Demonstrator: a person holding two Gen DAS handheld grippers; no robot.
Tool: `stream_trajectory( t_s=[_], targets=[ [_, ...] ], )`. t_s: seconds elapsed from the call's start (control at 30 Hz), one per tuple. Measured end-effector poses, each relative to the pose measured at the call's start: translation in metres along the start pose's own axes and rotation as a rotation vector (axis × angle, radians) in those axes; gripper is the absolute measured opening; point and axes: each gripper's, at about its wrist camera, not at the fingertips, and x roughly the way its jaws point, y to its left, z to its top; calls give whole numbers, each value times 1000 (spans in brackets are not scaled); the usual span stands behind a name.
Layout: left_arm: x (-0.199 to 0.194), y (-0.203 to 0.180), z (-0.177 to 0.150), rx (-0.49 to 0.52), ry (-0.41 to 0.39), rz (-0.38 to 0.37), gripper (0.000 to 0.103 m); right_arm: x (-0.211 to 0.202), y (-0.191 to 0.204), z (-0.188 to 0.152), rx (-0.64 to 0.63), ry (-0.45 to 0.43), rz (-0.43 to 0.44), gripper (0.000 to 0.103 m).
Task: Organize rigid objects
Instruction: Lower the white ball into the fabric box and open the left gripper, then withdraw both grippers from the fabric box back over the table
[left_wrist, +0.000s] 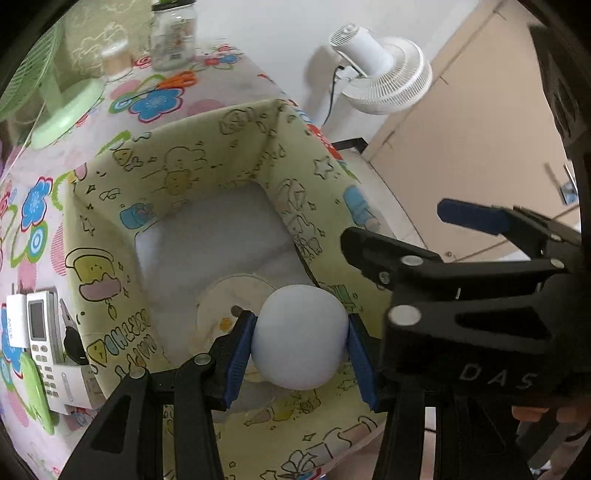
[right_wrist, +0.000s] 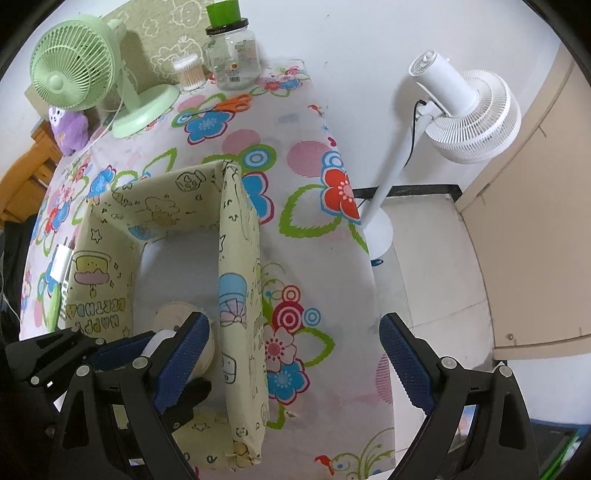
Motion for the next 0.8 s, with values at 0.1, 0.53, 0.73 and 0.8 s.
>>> stream_trajectory(
  t_s=[0.1,0.53,0.73,0.8],
  targets=[
    [-5,-5,-3,18,-12,-9,70,0,2,-1,0,2,2,95],
    [-49,13,-12,33,-82,98,90,-26,19,-4,15,-57,-5,95],
    [-70,28,-20,27,-107,126,92,-44,30,-6,37,-80,-13,95],
    [-77,33,-24,25,-115,131,94,-49,36,-7,34,-88,-16,95]
  ],
)
